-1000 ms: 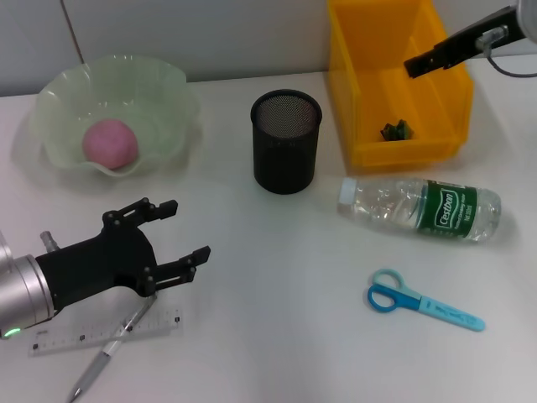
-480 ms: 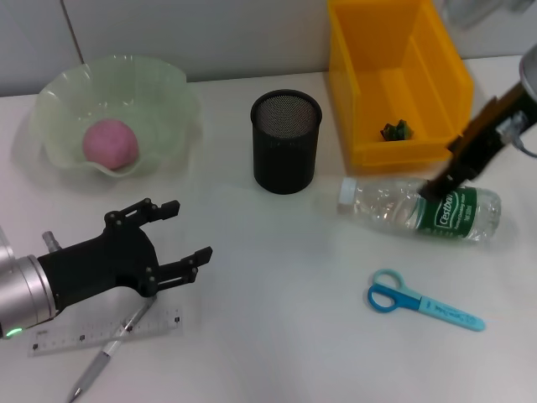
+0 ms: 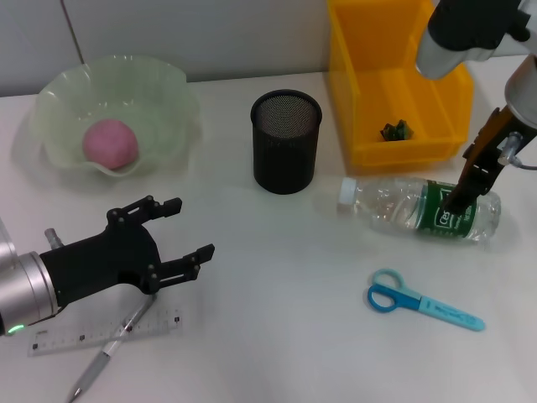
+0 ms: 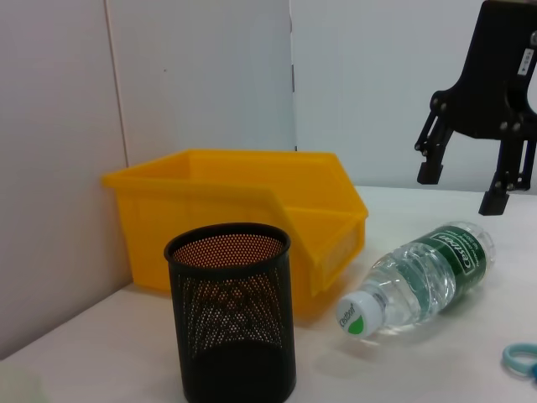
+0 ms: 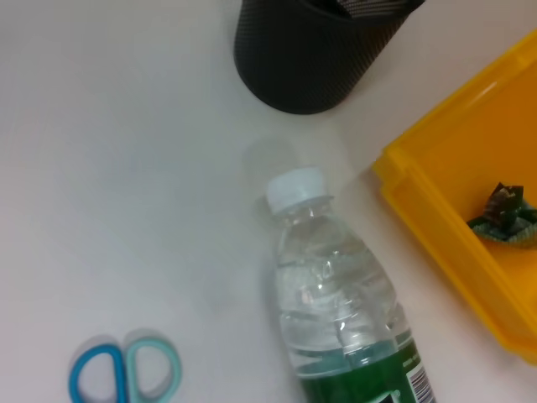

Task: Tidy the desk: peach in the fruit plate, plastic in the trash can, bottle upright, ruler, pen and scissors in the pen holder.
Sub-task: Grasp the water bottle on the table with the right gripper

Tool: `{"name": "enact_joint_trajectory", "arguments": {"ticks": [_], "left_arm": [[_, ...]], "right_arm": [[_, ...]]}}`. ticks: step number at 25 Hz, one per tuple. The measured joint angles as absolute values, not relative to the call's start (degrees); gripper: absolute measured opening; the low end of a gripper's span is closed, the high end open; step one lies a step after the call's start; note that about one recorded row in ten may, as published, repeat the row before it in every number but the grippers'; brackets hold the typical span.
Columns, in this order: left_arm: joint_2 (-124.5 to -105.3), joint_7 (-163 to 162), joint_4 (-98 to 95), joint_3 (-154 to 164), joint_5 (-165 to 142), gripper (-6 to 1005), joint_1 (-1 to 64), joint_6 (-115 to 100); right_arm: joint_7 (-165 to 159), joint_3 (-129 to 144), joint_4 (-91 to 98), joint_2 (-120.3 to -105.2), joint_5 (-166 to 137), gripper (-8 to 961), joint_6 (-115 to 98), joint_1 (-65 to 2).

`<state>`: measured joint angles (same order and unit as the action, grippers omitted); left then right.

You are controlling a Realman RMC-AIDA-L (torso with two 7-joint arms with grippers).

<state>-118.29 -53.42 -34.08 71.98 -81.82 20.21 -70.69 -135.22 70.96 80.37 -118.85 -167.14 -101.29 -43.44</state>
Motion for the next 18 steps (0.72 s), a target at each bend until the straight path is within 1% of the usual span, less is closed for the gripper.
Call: {"name": "enact_joint_trajectory", "arguments": {"ticks": [8, 18], "left_arm": [[-118.30, -53.51, -33.61, 71.98, -81.82, 827, 20.39, -70.75], [-118.31, -53.53, -33.57, 71.98, -81.82, 826, 20.41, -70.56]], "right_arm": [[-134.99, 72.73, 74.95, -118.57, -167.21, 851, -95.89, -43.07], [-134.93, 73.63, 67.12, -118.21, -167.32, 852, -90.56, -44.32]]}}
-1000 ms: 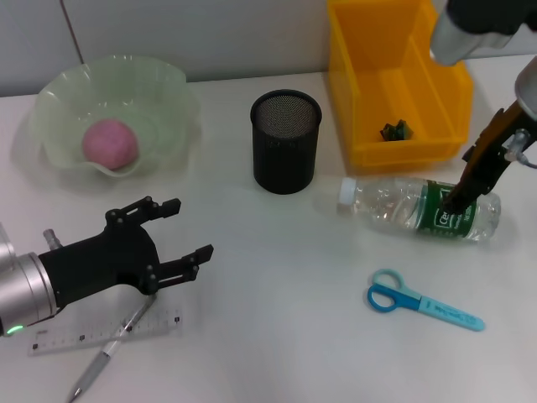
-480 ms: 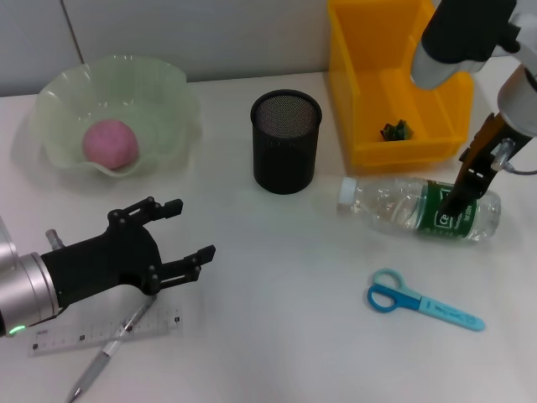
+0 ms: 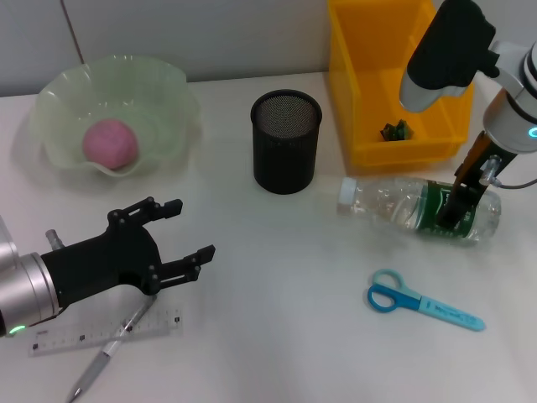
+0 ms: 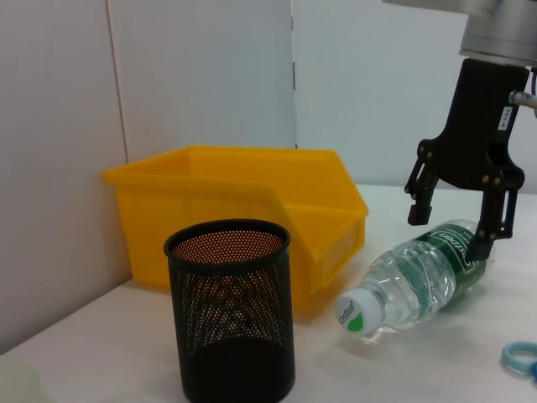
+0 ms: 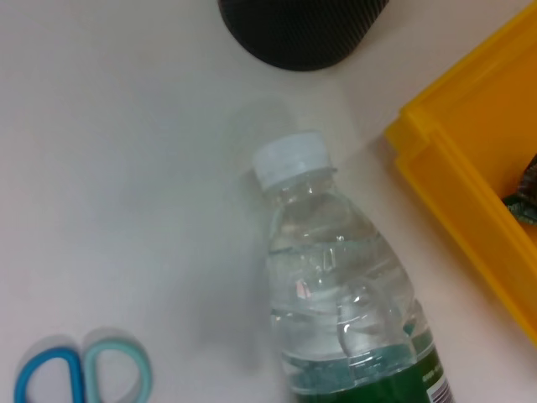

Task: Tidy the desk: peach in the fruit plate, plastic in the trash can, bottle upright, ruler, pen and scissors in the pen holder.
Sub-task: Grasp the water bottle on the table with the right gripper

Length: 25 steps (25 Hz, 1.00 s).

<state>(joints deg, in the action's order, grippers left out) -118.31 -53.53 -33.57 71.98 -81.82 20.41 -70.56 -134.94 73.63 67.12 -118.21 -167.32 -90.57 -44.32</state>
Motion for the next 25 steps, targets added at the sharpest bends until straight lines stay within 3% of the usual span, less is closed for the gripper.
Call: {"name": "enact_joint_trajectory", "arguments": {"ticks": [25], "left_arm": [[-118.22, -53.53, -32.17, 71.98, -81.82, 826, 21.89, -70.22]], "right_arm": [[-135.93, 73.09, 52.12, -118.08, -167.34, 849, -81.93, -49.01]]}}
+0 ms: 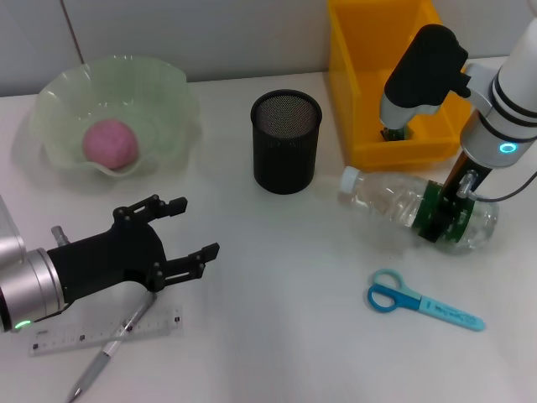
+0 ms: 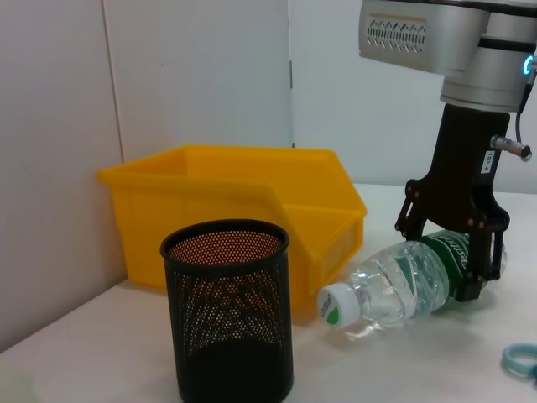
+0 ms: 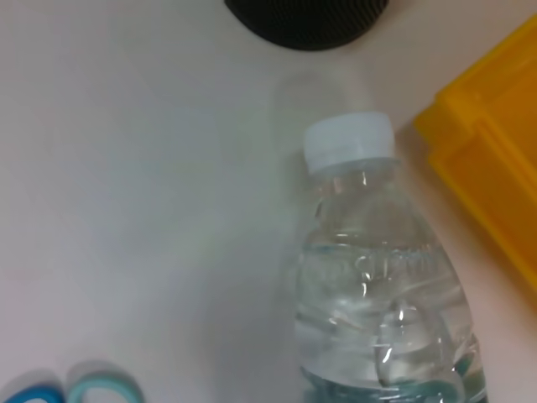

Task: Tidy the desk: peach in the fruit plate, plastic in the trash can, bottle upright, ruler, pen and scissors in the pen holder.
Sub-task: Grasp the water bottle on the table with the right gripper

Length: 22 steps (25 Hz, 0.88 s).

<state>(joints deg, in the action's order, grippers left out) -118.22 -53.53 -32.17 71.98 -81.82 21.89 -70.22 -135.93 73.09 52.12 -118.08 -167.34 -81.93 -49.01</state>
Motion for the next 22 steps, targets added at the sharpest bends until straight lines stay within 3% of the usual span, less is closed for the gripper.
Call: {"name": "enact_joint_trajectory", "arguments": {"ticks": [22], "left_arm": [[-118.21, -53.46, -32.08, 71.98, -81.82, 827, 21.75, -70.33]], "right_arm": [[-137.70, 73.39, 52.79, -118.39, -167.25, 783, -83.44, -48.54]]}}
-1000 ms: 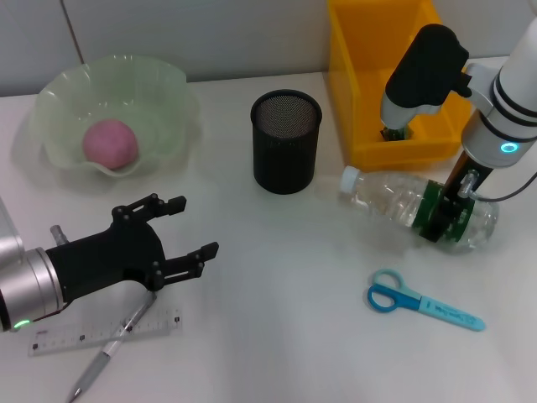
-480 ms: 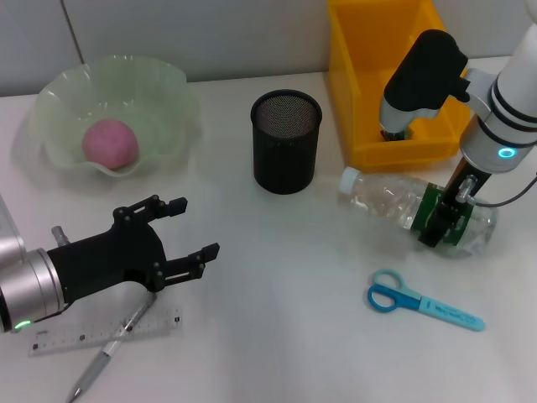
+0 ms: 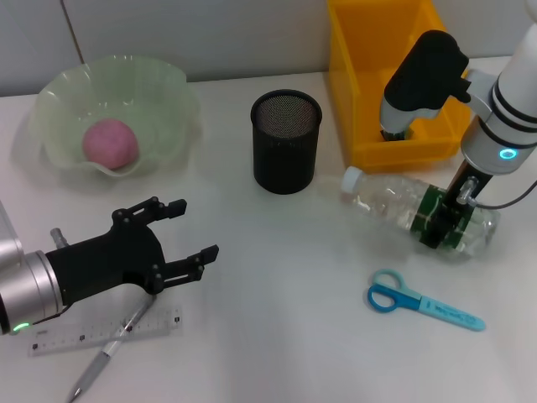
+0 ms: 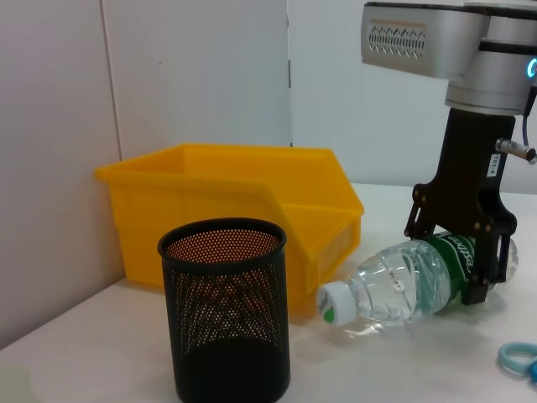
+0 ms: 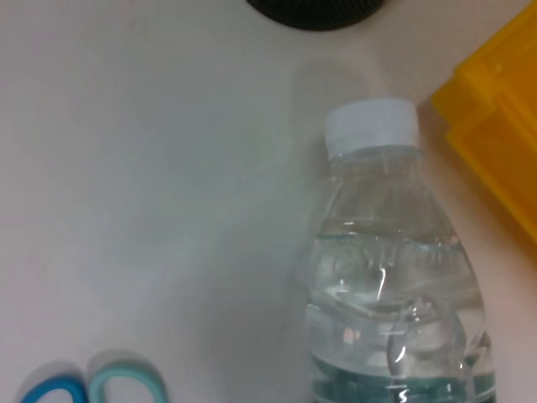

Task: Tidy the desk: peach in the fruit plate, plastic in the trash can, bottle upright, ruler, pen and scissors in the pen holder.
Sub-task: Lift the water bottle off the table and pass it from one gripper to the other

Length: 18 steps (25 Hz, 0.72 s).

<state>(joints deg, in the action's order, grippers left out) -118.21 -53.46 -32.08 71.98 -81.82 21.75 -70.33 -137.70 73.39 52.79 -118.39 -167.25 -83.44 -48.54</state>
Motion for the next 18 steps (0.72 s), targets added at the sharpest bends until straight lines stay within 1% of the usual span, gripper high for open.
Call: {"name": "enact_joint_trajectory", "arguments": {"ticks": [6, 18], "left_arm": [[-118.12, -53.46, -32.26, 71.98, -81.82, 827, 21.49, -70.65], [-118.12, -53.48, -32.53, 71.64, -81.82, 826, 21.47, -70.76]], "right_arm": [[-137.39, 73.05, 60.30, -119.00, -165.25, 774, -87.56, -46.18], [-135.99, 72.35, 65.87, -118.84, -160.91, 770, -90.71, -43.79]]}}
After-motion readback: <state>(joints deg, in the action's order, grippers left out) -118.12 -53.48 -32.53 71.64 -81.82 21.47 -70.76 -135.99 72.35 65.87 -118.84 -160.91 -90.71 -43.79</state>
